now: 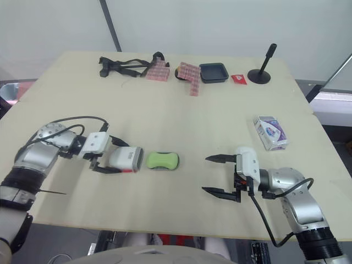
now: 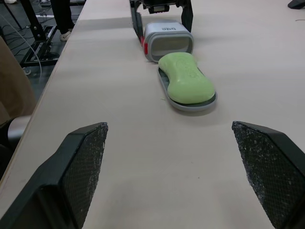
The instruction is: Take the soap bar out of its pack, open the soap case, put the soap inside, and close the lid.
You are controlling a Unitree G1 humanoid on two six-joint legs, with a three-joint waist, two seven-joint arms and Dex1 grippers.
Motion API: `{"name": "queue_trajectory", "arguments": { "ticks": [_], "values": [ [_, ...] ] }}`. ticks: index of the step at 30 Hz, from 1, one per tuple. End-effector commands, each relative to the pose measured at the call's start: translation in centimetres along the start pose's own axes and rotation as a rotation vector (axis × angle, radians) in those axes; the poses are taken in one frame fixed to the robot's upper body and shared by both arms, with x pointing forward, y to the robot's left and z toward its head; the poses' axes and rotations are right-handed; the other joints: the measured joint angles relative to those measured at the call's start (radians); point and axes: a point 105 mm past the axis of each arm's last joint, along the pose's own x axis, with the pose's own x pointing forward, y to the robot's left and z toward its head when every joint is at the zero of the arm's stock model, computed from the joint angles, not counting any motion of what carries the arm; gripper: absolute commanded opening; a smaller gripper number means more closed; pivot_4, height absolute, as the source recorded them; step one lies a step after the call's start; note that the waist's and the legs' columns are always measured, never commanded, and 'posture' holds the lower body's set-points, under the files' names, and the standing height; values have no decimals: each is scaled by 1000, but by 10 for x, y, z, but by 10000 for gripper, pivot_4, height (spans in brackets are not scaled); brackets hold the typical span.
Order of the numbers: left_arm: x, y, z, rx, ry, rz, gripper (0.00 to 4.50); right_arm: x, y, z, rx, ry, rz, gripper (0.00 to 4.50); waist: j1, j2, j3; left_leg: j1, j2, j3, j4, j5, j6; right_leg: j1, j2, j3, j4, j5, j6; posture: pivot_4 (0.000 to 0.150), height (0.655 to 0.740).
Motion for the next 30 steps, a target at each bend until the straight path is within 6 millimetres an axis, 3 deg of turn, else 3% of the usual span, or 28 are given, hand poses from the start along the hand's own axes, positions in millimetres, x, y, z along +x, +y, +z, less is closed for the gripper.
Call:
{"name": "queue_trajectory", "arguments": {
  "ticks": [1, 11, 15, 21, 27, 30],
  "values": [
    [6, 7, -3, 21, 14, 50, 36772, -6, -5, 8, -31, 0, -11, 45000, 5, 0, 0, 1, 0, 0, 0, 0, 0, 1, 0, 0, 0, 0, 0, 1500, 7400],
    [5, 9, -2, 28, 3, 54, 36772, -6, -5, 10, -34, 12, 1, 45000, 4, 0, 0, 1, 0, 0, 0, 1, 1, 2, 0, 0, 1, 0, 0, 1500, 7400],
    [-1, 7, 1, 14, -10, 38, 36772, 6, -8, 25, -49, 21, 28, 45000, 1, 0, 0, 1, 0, 0, 0, 1, 1, 2, 0, 0, 1, 0, 0, 1500, 7400],
    [-10, 0, 2, -1, 1, -21, 36772, 48, -21, 57, -79, 34, 55, 45000, -6, 0, 0, 2, 1, 0, 0, 1, 0, 1, 2, 0, 1, 0, 0, 1500, 7400],
    [-9, -1, 3, 1, 6, -26, 36772, 91, -23, 65, -113, 102, 116, 45000, -3, 0, 0, 4, 1, 0, 0, 1, 0, -2, 2, -1, 2, 0, 0, 1500, 7400],
    [-9, -1, 3, 1, 7, -24, 36772, 97, -24, 66, -110, 113, 118, 45000, 0, 0, 0, 4, 1, 0, 0, 1, 0, -2, 2, -1, 2, 0, 0, 1500, 7400]
  ]
}}
